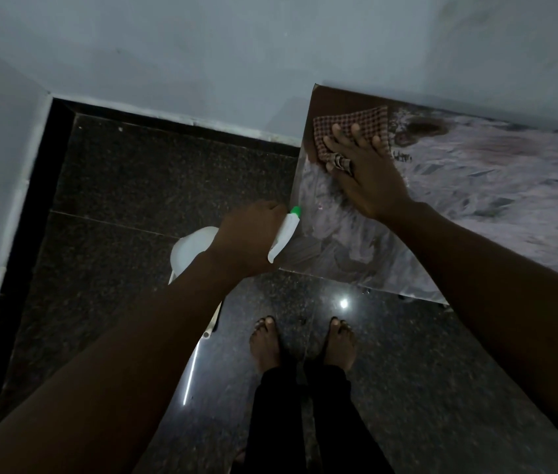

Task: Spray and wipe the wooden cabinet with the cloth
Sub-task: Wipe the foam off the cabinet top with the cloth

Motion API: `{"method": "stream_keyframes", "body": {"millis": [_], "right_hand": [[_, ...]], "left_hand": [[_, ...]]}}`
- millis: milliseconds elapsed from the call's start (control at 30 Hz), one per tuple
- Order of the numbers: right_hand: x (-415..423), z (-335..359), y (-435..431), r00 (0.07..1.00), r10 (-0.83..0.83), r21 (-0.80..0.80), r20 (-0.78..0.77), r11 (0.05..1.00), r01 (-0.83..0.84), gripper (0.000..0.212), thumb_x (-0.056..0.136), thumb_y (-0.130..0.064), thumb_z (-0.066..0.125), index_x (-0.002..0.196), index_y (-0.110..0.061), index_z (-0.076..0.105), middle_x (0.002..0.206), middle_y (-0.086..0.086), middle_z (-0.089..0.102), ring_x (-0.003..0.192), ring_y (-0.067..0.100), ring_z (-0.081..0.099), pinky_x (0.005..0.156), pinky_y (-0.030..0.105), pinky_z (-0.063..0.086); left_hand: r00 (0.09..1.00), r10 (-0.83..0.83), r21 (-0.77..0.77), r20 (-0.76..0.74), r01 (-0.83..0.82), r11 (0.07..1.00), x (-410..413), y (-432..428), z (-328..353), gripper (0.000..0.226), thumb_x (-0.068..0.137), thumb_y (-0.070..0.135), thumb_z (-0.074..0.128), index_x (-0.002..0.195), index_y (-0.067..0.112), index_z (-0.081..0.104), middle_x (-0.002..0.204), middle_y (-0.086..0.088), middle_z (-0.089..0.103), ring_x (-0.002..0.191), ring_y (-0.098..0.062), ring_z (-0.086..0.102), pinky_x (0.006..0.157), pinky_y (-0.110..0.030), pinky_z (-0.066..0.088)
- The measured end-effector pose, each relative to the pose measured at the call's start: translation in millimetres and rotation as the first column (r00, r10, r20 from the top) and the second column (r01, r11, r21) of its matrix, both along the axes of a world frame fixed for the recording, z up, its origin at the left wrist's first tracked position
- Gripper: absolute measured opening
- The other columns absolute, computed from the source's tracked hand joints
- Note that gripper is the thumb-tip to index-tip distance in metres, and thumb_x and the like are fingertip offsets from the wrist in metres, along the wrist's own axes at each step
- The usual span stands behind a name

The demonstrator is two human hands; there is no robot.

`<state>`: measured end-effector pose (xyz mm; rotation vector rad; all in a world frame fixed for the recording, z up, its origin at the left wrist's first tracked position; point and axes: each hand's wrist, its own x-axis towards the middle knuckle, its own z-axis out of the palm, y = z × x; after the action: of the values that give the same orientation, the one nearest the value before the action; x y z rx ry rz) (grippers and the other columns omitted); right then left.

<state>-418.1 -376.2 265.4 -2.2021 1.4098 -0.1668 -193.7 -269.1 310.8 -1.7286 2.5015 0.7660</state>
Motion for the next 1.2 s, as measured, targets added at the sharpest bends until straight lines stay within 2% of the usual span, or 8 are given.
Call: {"method": "stream_keyframes", "body": {"millis": [267, 467, 567, 700, 800, 933, 1033, 1200], "right_hand": [[3.4, 2.8, 6.0, 1.000, -0.004, 0.011, 0.002, 1.000, 0.004, 0.051, 0.104, -0.032, 0.042, 0.153, -0.024, 0.030, 0.163, -0.004, 0.019, 0.153, 0.022, 0.005, 0.121, 0.040, -0.003], [3.7, 1.4, 32.2, 0.998, 0.062, 0.004, -0.017, 0.998, -0.062, 0.050, 0.104, -0.034, 0.040, 0.152, -0.025, 0.031, 0.163, -0.004, 0.018, 0.153, 0.020, 0.004, 0.122, 0.041, -0.004], [2.9, 3.0, 15.1, 0.999, 0.009, 0.047, 0.043, 0.999, -0.011, 0.048, 0.105, -0.036, 0.040, 0.151, -0.025, 0.035, 0.162, -0.005, 0.021, 0.153, 0.018, 0.007, 0.120, 0.036, -0.005], [7.8, 3.8, -1.6, 0.996, -0.054, 0.070, 0.069, 0.996, 0.049, 0.047, 0.105, -0.037, 0.040, 0.150, -0.025, 0.037, 0.162, -0.005, 0.022, 0.153, 0.018, 0.007, 0.118, 0.033, -0.005], [9.0, 2.6, -1.7, 0.996, -0.063, 0.076, 0.059, 0.995, 0.059, 0.047, 0.105, -0.038, 0.040, 0.150, -0.025, 0.037, 0.162, -0.006, 0.022, 0.153, 0.017, 0.007, 0.120, 0.036, -0.005], [12.4, 3.2, 6.3, 0.994, -0.080, 0.076, 0.079, 0.994, 0.074, 0.047, 0.104, -0.036, 0.042, 0.150, -0.027, 0.036, 0.163, -0.005, 0.021, 0.153, 0.018, 0.006, 0.121, 0.041, -0.004], [16.8, 2.6, 35.3, 0.999, 0.020, 0.021, 0.027, 1.000, -0.021, 0.048, 0.104, -0.035, 0.040, 0.151, -0.027, 0.032, 0.163, -0.005, 0.018, 0.153, 0.020, 0.004, 0.122, 0.042, -0.004], [14.5, -1.4, 100.6, 0.945, 0.299, -0.052, -0.134, 0.950, -0.308, 0.057, 0.101, -0.033, 0.041, 0.154, -0.027, 0.024, 0.164, -0.004, 0.012, 0.153, 0.022, -0.001, 0.124, 0.047, 0.001]], "left_hand": [[0.998, 0.058, 0.023, 0.011, -0.059, 0.998, 2.1, 12.5, -2.7, 0.052, 0.069, 0.025, 0.076, 0.114, 0.007, 0.056, 0.108, -0.013, 0.064, 0.096, -0.029, 0.060, 0.081, -0.036, 0.046], [0.999, 0.053, 0.030, -0.008, -0.053, 0.998, -1.6, 12.5, -0.3, 0.047, 0.070, 0.020, 0.076, 0.108, -0.001, 0.058, 0.102, -0.020, 0.064, 0.091, -0.035, 0.061, 0.077, -0.038, 0.046], [0.999, 0.041, 0.030, 0.002, -0.041, 0.999, -3.1, 12.8, -0.9, 0.050, 0.069, 0.025, 0.076, 0.109, 0.002, 0.058, 0.104, -0.017, 0.063, 0.092, -0.033, 0.060, 0.077, -0.038, 0.046], [0.997, 0.051, 0.060, 0.061, -0.054, 0.997, -2.0, 16.7, -3.2, 0.045, 0.079, 0.034, 0.063, 0.116, 0.011, 0.054, 0.108, -0.010, 0.063, 0.097, -0.029, 0.060, 0.080, -0.036, 0.046], [0.990, 0.086, 0.085, 0.110, -0.096, 0.992, 0.1, 23.9, -2.8, 0.055, 0.074, 0.030, 0.073, 0.122, 0.011, 0.053, 0.112, -0.012, 0.064, 0.100, -0.032, 0.061, 0.085, -0.043, 0.051], [0.991, 0.107, 0.085, 0.074, -0.113, 0.990, 1.0, 28.7, -2.4, 0.046, 0.073, 0.026, 0.070, 0.114, 0.009, 0.058, 0.105, -0.013, 0.067, 0.094, -0.032, 0.063, 0.081, -0.041, 0.049], [0.991, 0.133, 0.078, 0.032, -0.135, 0.988, 1.9, 28.5, -1.9, 0.040, 0.074, 0.024, 0.068, 0.110, 0.007, 0.058, 0.100, -0.013, 0.066, 0.090, -0.032, 0.064, 0.079, -0.043, 0.052], [0.994, 0.069, 0.072, 0.088, -0.076, 0.995, 4.7, 28.0, -1.5, 0.050, 0.073, 0.028, 0.070, 0.117, 0.011, 0.052, 0.108, -0.008, 0.061, 0.096, -0.026, 0.060, 0.080, -0.036, 0.047]]}}
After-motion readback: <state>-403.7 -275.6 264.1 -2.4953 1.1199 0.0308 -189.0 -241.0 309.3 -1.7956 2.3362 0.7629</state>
